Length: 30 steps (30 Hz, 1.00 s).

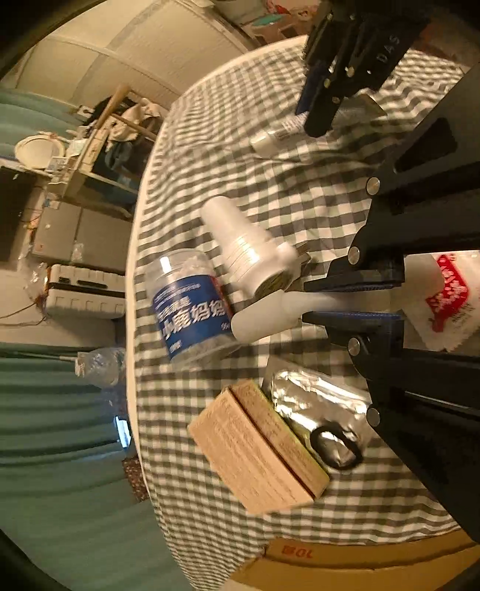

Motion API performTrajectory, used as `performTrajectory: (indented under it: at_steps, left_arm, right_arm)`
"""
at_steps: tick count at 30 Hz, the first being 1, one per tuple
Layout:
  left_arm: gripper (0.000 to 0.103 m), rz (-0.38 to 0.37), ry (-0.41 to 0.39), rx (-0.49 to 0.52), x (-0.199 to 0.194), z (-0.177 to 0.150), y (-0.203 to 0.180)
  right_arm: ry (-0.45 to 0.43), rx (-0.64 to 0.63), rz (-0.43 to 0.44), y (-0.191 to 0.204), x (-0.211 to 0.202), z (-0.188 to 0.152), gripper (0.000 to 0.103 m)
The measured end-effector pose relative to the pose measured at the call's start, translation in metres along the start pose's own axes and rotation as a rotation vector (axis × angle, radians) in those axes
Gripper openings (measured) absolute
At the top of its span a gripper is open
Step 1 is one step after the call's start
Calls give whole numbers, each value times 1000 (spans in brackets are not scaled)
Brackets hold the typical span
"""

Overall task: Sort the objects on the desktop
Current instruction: 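Carry the comb and tube into the cardboard box and release both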

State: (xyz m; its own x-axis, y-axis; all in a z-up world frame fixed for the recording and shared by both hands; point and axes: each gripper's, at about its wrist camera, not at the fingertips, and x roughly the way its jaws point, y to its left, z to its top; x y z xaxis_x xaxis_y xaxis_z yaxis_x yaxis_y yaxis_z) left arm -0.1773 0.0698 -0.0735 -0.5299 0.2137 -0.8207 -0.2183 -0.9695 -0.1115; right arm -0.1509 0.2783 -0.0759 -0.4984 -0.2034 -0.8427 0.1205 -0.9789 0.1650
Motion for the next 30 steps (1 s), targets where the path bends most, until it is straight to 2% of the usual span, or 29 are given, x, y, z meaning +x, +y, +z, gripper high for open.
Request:
performTrajectory:
  at_steps: [4, 12, 16, 19, 22, 27, 30]
  left_arm:
    - [8, -48, -24, -49, -26, -7, 12]
    - [8, -48, -87, -71, -76, -9, 32]
    - [8, -47, -110, -79, -103, -7, 36]
    - [8, -29, -73, -60, -118, -1, 36]
    - [8, -16, -83, -51, -140, 1, 41]
    - [8, -14, -116, -71, -184, 10, 63]
    - [8, 15, -129, -93, -212, 14, 92]
  right_arm:
    - [-12, 4, 15, 3, -13, -4, 26]
    - [-83, 11, 93, 23, -67, -11, 26]
    - [-101, -10, 112, 53, -83, -17, 26]
    - [-127, -24, 149, 73, -99, -16, 26]
    - [-152, -49, 177, 97, -111, -15, 26]
    - [-197, -121, 234, 146, -137, -9, 26]
    - [-214, -166, 280, 183, -145, -2, 26]
